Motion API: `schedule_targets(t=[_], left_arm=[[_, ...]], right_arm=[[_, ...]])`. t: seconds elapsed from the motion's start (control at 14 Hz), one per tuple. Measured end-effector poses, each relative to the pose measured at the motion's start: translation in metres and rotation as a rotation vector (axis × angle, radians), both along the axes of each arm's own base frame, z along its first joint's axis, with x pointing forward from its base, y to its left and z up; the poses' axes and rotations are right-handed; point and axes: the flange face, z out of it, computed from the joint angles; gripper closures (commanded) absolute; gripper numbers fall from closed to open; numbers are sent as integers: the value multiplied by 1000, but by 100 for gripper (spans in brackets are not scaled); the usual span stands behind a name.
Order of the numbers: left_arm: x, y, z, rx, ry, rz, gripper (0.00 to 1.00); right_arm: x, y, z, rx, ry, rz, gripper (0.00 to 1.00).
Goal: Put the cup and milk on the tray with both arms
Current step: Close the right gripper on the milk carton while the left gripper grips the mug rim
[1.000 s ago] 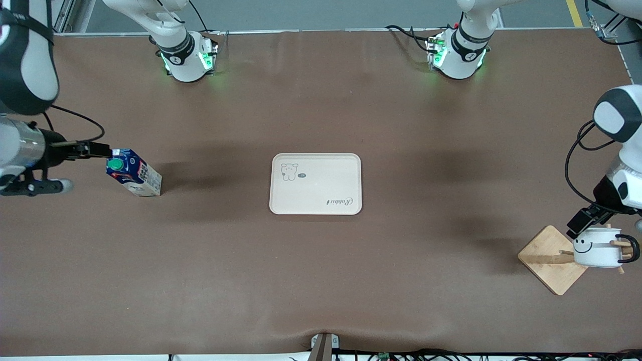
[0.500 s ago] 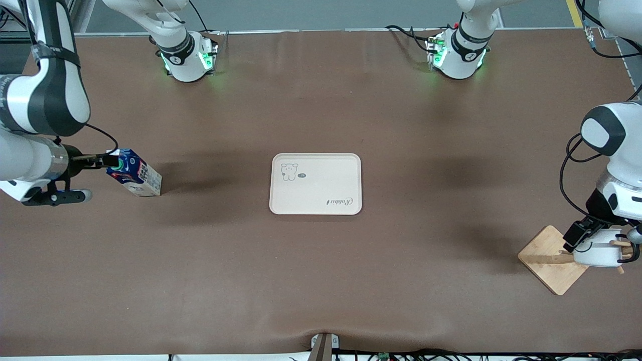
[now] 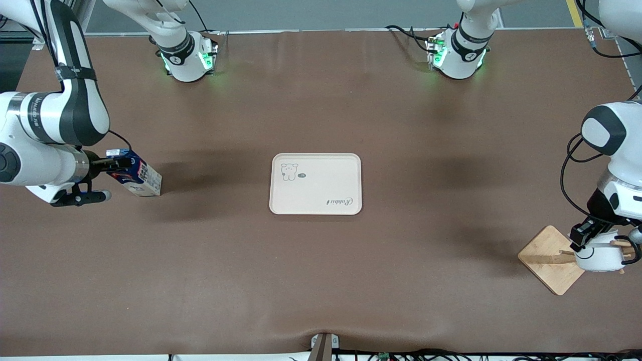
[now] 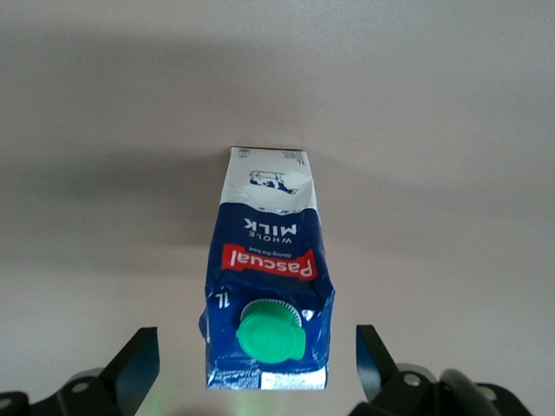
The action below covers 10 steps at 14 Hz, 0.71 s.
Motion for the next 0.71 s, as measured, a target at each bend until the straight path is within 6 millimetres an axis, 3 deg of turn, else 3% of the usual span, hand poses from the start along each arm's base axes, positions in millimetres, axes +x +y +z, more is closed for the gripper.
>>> schedule_targets(t=[0.29, 0.64, 0.71], left_arm=[[0, -5, 5, 0, -6, -7, 83], [1, -20, 16, -1, -21, -31, 83], [0, -23, 17, -1, -22, -35, 89]], right_arm=[[-6, -17, -9, 7, 12, -17, 0], [-16, -17, -24, 48, 42, -47, 0], [-16, -17, -25, 49, 45, -49, 0]])
